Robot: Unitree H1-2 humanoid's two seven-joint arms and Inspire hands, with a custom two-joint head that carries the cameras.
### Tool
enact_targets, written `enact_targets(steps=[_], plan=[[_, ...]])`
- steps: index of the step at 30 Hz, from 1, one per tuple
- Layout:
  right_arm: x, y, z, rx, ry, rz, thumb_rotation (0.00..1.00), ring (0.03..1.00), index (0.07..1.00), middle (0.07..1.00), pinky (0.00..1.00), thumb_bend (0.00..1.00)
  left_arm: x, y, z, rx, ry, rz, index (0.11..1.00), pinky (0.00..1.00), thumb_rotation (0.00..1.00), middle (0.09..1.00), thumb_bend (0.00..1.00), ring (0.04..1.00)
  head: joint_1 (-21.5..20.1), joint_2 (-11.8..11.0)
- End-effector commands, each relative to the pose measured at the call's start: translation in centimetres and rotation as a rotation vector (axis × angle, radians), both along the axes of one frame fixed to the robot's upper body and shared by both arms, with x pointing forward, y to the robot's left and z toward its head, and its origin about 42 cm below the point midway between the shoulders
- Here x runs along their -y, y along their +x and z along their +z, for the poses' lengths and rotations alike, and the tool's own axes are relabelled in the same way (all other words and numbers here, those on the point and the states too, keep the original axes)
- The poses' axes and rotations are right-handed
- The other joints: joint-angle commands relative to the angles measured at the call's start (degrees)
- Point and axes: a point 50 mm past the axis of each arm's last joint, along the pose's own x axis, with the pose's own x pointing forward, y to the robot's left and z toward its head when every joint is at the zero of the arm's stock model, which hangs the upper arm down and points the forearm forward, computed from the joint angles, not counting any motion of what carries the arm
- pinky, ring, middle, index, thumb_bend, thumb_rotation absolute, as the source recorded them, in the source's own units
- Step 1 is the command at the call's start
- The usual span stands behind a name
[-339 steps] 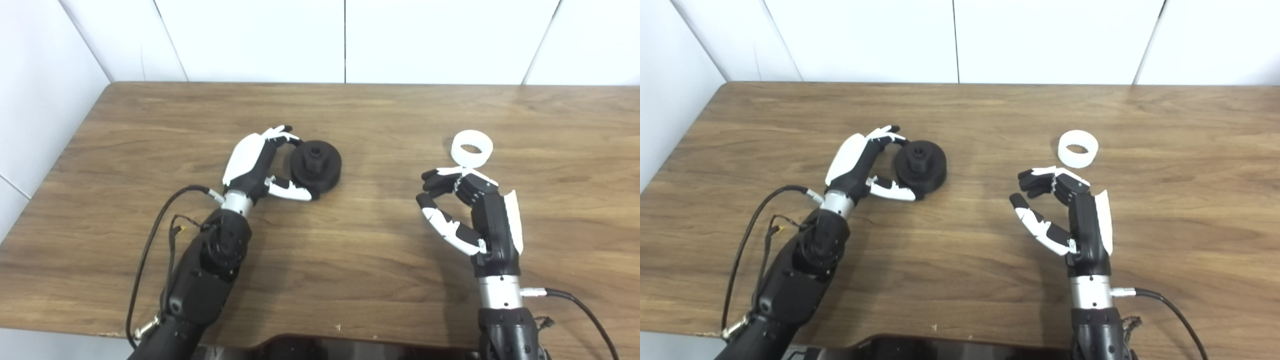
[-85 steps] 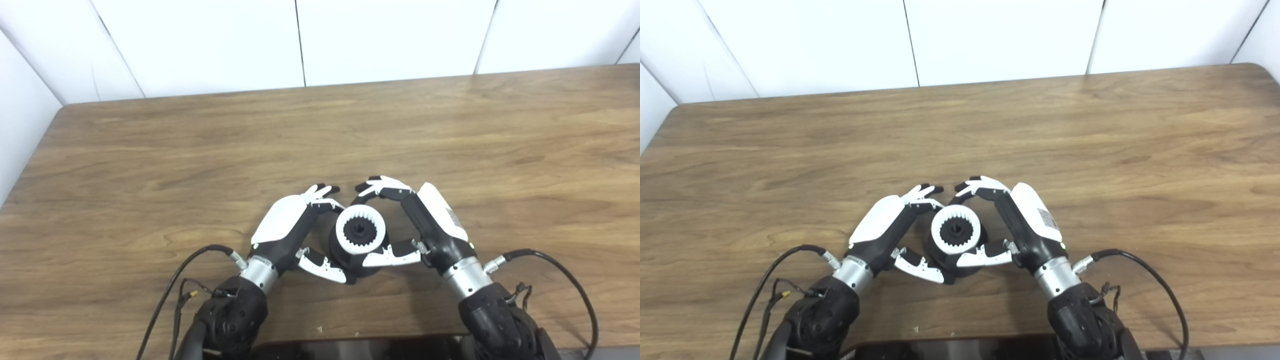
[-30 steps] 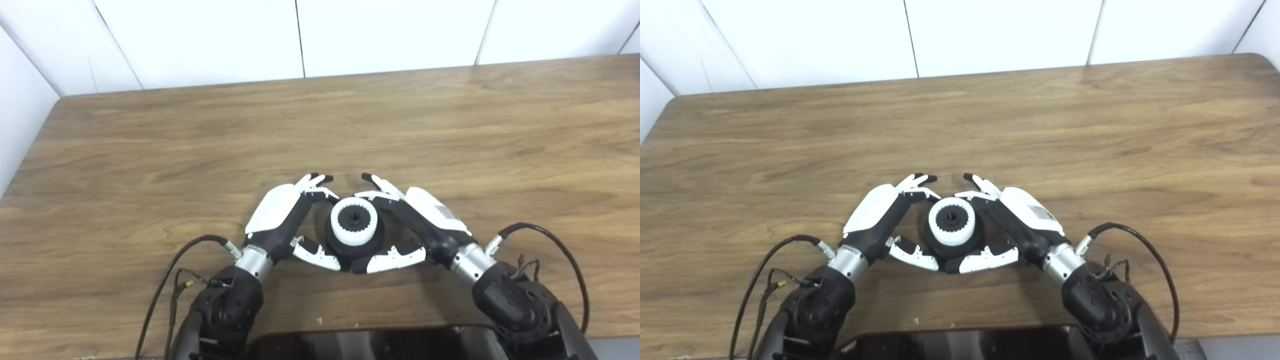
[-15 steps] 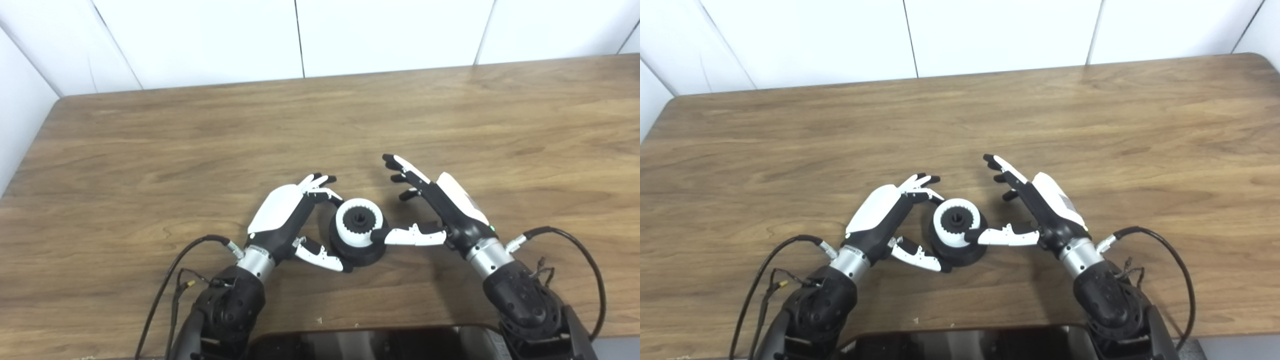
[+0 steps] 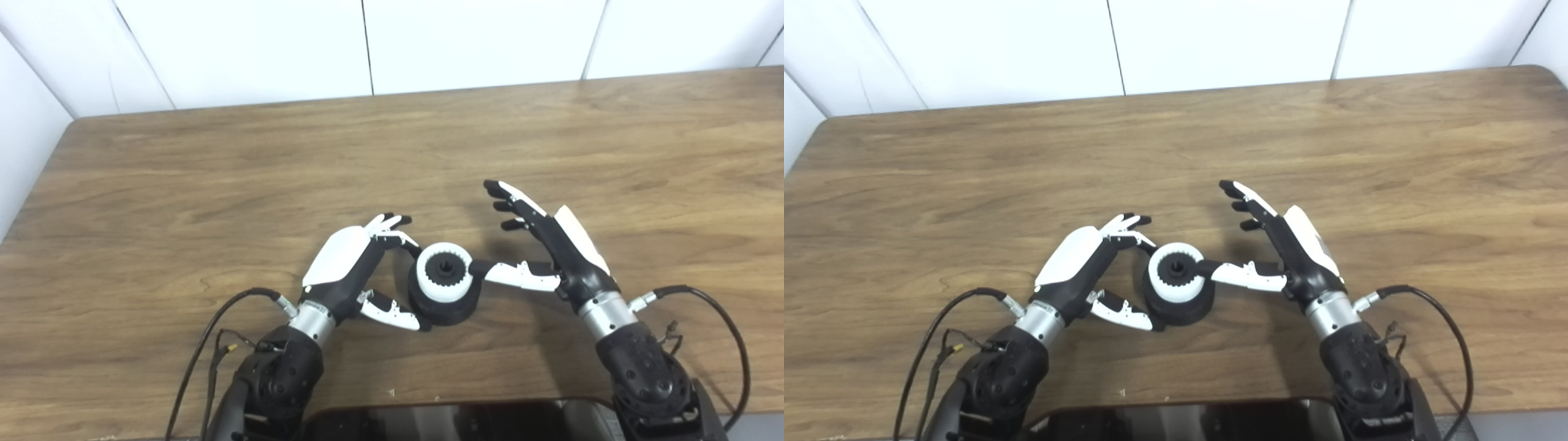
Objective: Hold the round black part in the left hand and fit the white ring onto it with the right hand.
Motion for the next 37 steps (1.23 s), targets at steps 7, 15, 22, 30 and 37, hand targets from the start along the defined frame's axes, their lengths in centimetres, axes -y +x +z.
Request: enact_targets(steps=[7,15,22,30,37], plan=[[-0.8,-0.4,0.4,0.076,0.062,-0.039,0.84,0.828,0.880,0.876,0.73,0.78,-0.1,0.6,1.3,0.083,-0.026,-0.010,0.590,0.91,0.23,0.926,0.90,0.969,-0.1,-0.2],[-1.1,-0.5,0.0,0.102,0.071,-0.052,0.85,0.821,0.868,0.866,0.74,0.71,-0.4,0.6,1.4,0.079,-0.022,-0.007,0.677,0.86,0.23,0.928,0.90,0.966,-0.2,-0.5],[-1.0,-0.5,-0.5,0.114,0.073,-0.061,0.88,0.824,0.867,0.869,0.76,0.70,-0.5,0.7,0.8,0.093,-0.023,-0.003,0.657,0.83,0.23,0.915,0.91,0.947,-0.8,-1.8],[-0.6,-0.4,-0.2,0.120,0.060,-0.072,0.88,0.825,0.865,0.867,0.75,0.69,-0.6,0.7,0.9,0.078,-0.021,-0.008,0.656,0.88,0.23,0.933,0.89,0.975,-0.6,-1.6],[-0.7,-0.2,-0.3,0.127,0.054,-0.077,0.89,0.821,0.859,0.865,0.74,0.70,-0.8,0.9,0.7,0.089,-0.026,0.004,0.640,0.86,0.22,0.922,0.90,0.958,-1.0,-2.0]])
